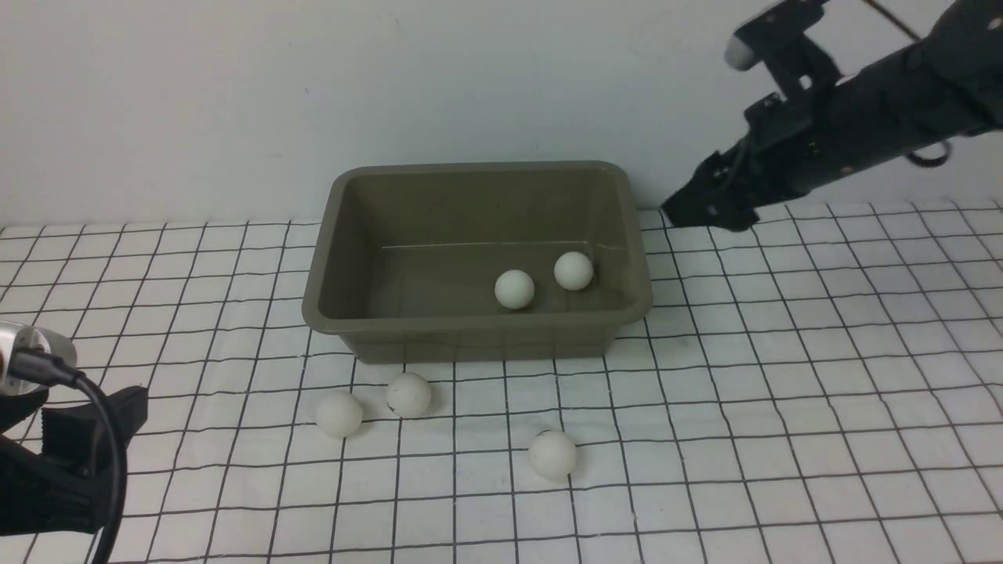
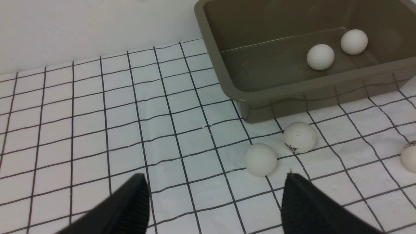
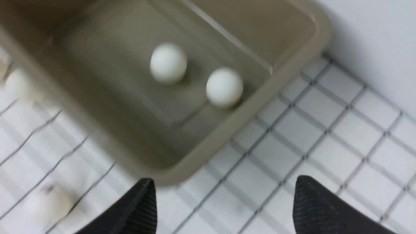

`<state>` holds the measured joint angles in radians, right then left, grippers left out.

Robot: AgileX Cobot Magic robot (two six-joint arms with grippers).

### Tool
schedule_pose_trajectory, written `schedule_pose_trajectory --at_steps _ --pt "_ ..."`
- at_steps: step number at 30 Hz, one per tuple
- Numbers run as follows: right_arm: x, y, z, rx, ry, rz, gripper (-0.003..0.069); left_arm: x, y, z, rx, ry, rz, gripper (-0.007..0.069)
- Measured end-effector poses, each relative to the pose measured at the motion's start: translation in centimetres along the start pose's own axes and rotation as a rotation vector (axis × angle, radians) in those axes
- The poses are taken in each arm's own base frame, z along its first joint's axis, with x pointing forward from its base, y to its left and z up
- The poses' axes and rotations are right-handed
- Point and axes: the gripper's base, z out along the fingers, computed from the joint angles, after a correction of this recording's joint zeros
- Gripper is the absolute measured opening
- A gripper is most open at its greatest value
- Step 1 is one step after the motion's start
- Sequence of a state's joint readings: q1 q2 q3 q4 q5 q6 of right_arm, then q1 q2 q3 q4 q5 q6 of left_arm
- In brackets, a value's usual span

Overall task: Put the table tennis balls into the box on the white checkered tablecloth.
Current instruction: 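Reach for and grasp a ping pong ball on the table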

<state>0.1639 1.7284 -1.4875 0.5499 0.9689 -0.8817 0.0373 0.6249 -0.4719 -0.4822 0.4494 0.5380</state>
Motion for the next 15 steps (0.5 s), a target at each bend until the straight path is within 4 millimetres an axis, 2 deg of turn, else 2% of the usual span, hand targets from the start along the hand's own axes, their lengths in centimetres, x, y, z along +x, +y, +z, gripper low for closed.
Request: schedule_pose_trajectory --at_steps 2,5,9,12,15 --pt "-0.3 2.1 -1.8 -0.050 0.033 0.008 0.0495 0.0 0.0 0.0 -0.001 -0.002 0.000 0.0492" --pt "0.2 5.7 -2.3 -0.120 0.071 0.022 0.0495 0.0 0.0 0.0 -0.001 -0.002 0.001 0.0492" --pt "3.0 9.7 -0.9 -0.181 0.178 0.068 0.0494 0.0 0.0 0.0 -0.001 -0.002 0.001 0.0492" --pt "5.8 12.5 1.1 -0.177 0.213 0.091 0.0494 0.0 0.0 0.0 -0.001 -0.002 0.001 0.0492" --pt "7.1 14.7 2.8 -0.173 0.195 0.093 0.0494 0.0 0.0 0.0 0.002 0.004 0.001 0.0492"
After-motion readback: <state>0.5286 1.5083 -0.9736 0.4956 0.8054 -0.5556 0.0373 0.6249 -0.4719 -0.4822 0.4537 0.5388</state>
